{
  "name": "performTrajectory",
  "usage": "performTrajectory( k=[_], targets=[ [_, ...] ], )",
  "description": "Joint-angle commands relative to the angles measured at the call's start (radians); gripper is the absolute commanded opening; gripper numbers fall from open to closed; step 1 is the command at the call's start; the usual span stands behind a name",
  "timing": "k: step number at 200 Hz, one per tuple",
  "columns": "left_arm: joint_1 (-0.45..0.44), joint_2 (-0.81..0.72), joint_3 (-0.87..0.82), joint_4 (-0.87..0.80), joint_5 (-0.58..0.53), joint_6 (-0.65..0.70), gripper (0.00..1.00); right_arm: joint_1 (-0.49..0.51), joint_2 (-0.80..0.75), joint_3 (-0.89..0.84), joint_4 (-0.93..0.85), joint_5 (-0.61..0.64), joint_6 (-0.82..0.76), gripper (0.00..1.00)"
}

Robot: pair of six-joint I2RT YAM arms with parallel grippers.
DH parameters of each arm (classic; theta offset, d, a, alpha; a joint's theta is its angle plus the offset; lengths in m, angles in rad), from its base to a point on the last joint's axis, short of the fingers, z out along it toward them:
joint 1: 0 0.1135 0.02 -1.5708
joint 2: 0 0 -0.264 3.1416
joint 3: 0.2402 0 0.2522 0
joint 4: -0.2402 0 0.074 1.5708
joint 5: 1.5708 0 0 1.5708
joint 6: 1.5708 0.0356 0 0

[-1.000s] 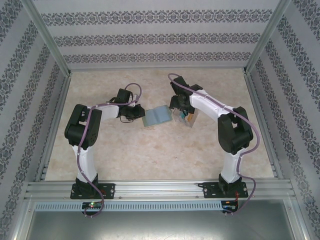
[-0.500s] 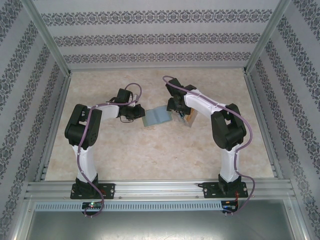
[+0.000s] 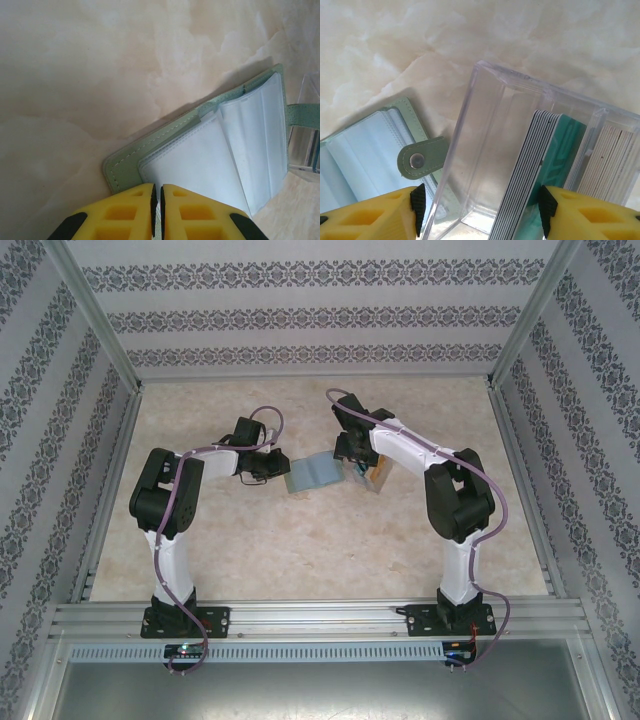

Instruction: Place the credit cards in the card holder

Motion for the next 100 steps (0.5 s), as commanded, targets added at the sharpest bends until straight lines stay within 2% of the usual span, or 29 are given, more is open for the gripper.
performTrajectory(
  k=[1, 29, 70, 100],
  targets=[
    [-0.006, 0.017, 0.017, -0.047, -0.008, 0.033, 0.15, 0.004, -0.033, 0.012, 0.018, -0.025, -0.016, 0.58],
    [-0.007, 0.021, 0.018, -0.047, -0.008, 0.034, 0.15, 0.004, -0.031, 0.013, 0.020, -0.032, -0.021, 0.46],
    [-0.006, 0.022, 0.018, -0.048, -0.010, 0.033, 0.15, 0.002, -0.037, 0.012, 0.019, -0.032, -0.026, 0.38],
    [-0.006, 0.023, 0.020, -0.048, -0.010, 0.034, 0.15, 0.002, -0.042, 0.012, 0.020, -0.032, -0.028, 0.36]
  ],
)
